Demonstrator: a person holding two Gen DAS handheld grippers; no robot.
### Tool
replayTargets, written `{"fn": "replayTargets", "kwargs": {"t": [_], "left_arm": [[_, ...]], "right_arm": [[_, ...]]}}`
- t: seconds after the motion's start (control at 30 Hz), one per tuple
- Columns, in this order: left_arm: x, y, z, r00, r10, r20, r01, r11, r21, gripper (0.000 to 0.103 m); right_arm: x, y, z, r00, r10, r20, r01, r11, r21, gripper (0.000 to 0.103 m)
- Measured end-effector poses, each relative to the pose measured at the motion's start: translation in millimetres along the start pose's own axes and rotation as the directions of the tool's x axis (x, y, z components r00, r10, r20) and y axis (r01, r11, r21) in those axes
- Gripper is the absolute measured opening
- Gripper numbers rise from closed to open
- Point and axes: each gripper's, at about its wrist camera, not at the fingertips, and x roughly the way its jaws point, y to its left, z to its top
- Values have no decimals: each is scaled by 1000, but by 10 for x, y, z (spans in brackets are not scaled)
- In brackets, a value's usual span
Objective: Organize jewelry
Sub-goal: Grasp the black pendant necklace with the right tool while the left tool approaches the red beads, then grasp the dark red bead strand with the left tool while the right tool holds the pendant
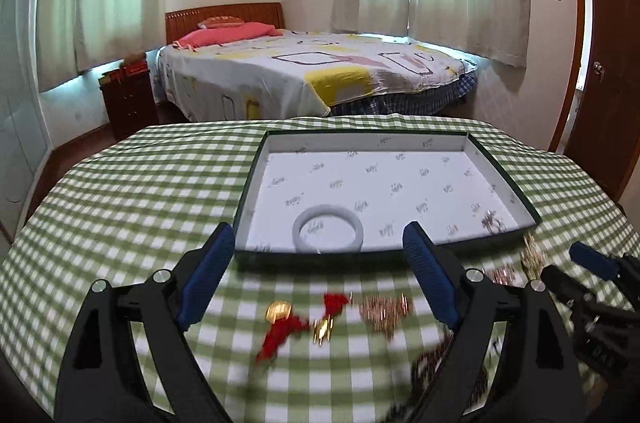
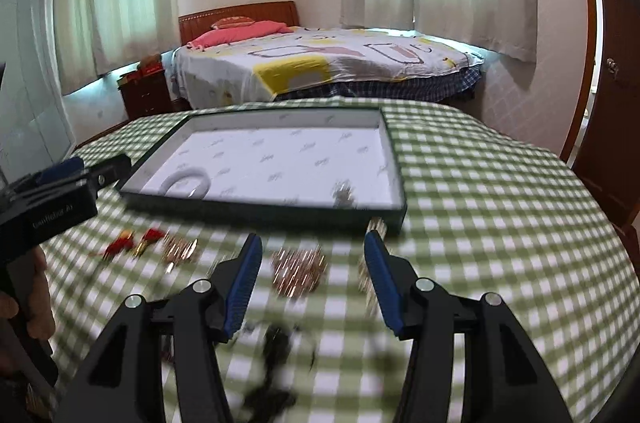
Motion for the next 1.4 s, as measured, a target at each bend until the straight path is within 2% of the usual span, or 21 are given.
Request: {"fn": "replayTargets", "kwargs": {"t": [0.2, 0.4, 0.53, 0.73, 0.77, 0.8, 0.83, 1.1, 1.4], "left_arm": [[-273, 15, -348, 1000, 7, -22, -7, 1000, -3, 84], [-334, 42, -658, 997, 7, -77, -9, 1000, -26, 84], [-359, 79, -703, 997, 14, -75, -16, 999, -29, 84], [-357, 83, -712, 997, 17, -73, -20, 999, -41, 84], [-358, 77, -717, 997, 16, -73, -19, 999, -40, 84], [-360, 75, -722, 997, 16, -72, -18, 999, -39, 84], [-360, 66, -721, 997, 14, -72, -17, 999, -38, 84], [-380, -126, -695, 998, -26, -65, 24, 999, -29, 89], [-274, -688, -663, 992, -92, -82, 94, 995, 33, 90]], "right_arm": [[-50, 135, -299, 998, 47, -51, -48, 999, -17, 47], [11, 196, -414, 996, 46, -82, -49, 998, -35, 41], [99, 199, -430, 993, 40, -110, -43, 999, -26, 32], [158, 208, -438, 990, 30, -140, -34, 999, -25, 28], [169, 205, -442, 989, 30, -146, -34, 999, -24, 26], [184, 201, -444, 987, 32, -155, -36, 999, -23, 17], [202, 197, -447, 985, 38, -166, -42, 999, -21, 17], [37, 77, -449, 993, 20, -119, -20, 1000, -1, 17], [-235, -288, -490, 997, -54, -63, 56, 998, 37, 17]]}}
